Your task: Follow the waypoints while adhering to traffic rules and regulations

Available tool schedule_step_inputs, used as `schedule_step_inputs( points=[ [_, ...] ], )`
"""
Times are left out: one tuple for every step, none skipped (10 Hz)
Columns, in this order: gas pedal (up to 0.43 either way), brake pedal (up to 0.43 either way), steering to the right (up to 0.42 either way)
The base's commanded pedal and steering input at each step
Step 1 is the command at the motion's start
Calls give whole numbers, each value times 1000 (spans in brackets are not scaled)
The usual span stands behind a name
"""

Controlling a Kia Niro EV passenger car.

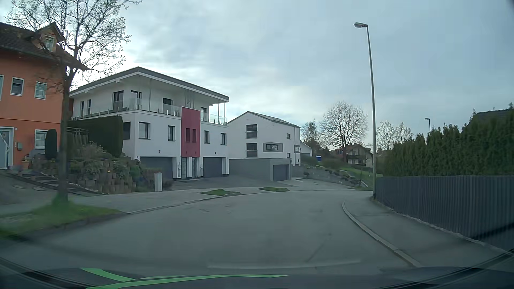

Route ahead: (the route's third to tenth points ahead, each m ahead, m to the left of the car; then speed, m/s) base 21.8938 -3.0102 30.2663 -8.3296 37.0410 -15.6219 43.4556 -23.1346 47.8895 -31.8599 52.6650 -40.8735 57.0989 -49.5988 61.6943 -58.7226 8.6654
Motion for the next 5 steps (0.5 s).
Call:
schedule_step_inputs(
  points=[
    [0,0,59],
    [0,0,62],
    [0,0,63],
    [0,0,66],
    [0,0,71]
  ],
)
